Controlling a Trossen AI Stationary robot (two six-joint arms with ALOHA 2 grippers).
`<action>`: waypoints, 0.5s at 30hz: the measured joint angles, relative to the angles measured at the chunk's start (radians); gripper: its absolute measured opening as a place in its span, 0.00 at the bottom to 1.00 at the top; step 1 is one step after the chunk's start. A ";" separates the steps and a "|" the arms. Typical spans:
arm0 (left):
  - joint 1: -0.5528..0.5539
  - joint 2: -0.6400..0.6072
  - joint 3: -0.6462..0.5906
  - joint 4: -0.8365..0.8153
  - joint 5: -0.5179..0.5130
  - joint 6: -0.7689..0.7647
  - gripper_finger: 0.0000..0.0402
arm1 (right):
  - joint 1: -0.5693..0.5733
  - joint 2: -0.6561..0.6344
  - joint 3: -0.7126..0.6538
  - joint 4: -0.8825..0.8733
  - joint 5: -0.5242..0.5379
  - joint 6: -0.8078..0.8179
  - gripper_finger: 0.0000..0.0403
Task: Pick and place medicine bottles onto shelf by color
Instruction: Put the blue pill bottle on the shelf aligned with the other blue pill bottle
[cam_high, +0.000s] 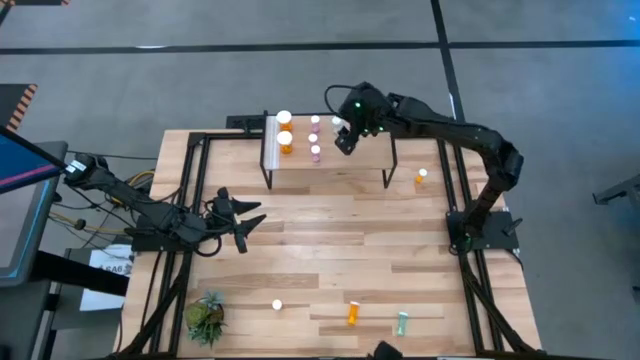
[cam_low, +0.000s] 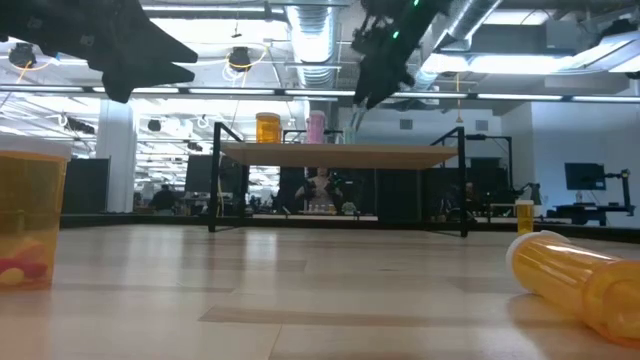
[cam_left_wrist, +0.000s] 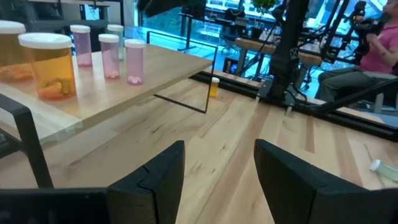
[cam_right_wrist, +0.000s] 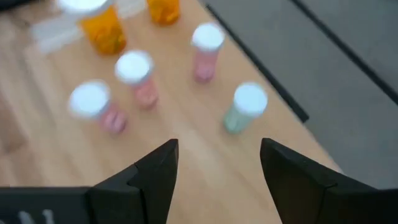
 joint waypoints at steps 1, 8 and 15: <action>0.000 0.000 0.000 -0.007 0.000 -0.005 0.45 | 0.012 -0.015 0.005 -0.032 0.001 0.000 0.62; 0.000 0.000 0.000 -0.028 0.000 -0.012 0.45 | 0.197 -0.240 -0.112 -0.059 0.076 0.034 0.61; 0.000 0.000 0.000 -0.017 -0.028 0.003 0.45 | 0.481 -0.492 -0.387 -0.057 0.084 0.252 0.60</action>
